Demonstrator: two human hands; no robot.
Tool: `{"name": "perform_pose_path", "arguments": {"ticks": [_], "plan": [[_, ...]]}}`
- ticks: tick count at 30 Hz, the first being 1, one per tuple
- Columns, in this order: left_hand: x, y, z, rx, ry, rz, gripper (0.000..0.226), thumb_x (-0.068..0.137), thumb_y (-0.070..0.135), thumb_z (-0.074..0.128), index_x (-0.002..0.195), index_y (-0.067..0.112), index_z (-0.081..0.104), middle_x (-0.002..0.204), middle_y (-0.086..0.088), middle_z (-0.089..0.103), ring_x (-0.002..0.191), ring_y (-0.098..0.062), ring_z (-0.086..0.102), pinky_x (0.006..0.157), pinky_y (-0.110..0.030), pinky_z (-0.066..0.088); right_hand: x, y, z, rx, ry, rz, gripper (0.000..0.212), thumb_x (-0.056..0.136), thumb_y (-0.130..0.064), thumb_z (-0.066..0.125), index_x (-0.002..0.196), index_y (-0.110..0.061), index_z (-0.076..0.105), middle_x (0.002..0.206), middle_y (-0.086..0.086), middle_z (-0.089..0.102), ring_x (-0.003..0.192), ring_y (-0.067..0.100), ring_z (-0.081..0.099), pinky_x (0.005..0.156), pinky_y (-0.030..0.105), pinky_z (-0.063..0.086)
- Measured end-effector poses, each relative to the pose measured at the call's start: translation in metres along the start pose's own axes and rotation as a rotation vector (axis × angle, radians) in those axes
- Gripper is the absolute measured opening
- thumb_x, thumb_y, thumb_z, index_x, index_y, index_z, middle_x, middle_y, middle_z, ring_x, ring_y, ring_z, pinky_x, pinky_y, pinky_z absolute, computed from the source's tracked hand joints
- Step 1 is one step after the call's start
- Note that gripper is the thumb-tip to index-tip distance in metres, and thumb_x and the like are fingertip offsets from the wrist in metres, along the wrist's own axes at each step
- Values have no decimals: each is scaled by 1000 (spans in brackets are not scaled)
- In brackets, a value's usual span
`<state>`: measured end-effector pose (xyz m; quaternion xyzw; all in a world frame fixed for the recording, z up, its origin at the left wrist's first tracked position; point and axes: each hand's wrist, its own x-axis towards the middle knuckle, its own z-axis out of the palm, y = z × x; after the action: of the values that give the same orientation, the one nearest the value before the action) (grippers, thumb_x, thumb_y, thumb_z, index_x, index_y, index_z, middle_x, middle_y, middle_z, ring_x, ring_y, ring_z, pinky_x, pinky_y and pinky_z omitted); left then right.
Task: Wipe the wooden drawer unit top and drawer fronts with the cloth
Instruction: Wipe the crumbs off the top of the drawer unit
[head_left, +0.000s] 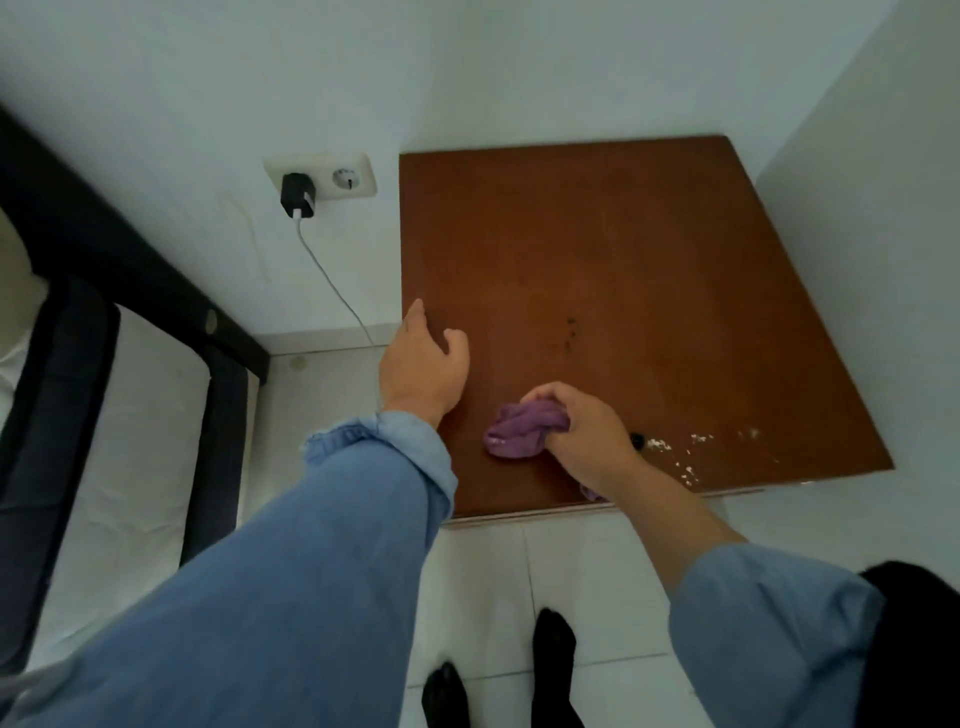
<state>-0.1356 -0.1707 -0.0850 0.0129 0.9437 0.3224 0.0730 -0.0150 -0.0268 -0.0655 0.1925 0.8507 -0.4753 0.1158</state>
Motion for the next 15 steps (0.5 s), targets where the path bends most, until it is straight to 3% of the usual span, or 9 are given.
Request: {"name": "perform_pose_path", "arguments": {"ticks": [2,4,6,8,11,15], "plan": [[-1,-1,-5,-36,-57,9,63,93,34,41,150,9,26,150,-11,40,135,-26,41,111,-36,33,-21,5,7,41,-16,9,37,74,5,54,95,-23,64,82,-11,67,75,8,60,55,7,41],[-6,-6,-11,-69,-94,26,63,94,33,41,150,9,25,152,-11,37,138,-26,38,113,-36,31,-36,8,12,68,-36,33,37,75,6,54,96,-22,66,78,-15,65,68,3,58,44,6,40],[-21,-14,-18,-92,-80,62,62,92,31,42,149,12,28,149,-10,41,135,-26,41,113,-38,33,-46,12,18,99,-45,43,40,72,5,56,89,-30,66,81,-11,69,78,6,63,61,18,53],[-43,-24,-25,-132,-50,66,58,90,31,43,145,14,35,143,-8,47,129,-26,46,111,-38,36,-51,13,20,120,-86,58,42,71,7,54,87,-29,66,86,-5,72,86,14,66,77,31,57],[-75,-46,-30,-183,-33,-46,52,93,17,44,143,8,37,144,-12,46,131,-28,44,109,-37,33,-55,0,19,225,-170,140,41,77,16,45,101,-11,64,88,6,66,76,16,60,59,18,49],[-102,-66,-27,-380,-79,-114,51,93,12,45,143,5,38,142,-14,49,130,-25,48,110,-42,38,-34,-31,17,311,-142,217,48,80,12,44,110,-23,56,100,12,62,61,17,50,45,24,39]]}}
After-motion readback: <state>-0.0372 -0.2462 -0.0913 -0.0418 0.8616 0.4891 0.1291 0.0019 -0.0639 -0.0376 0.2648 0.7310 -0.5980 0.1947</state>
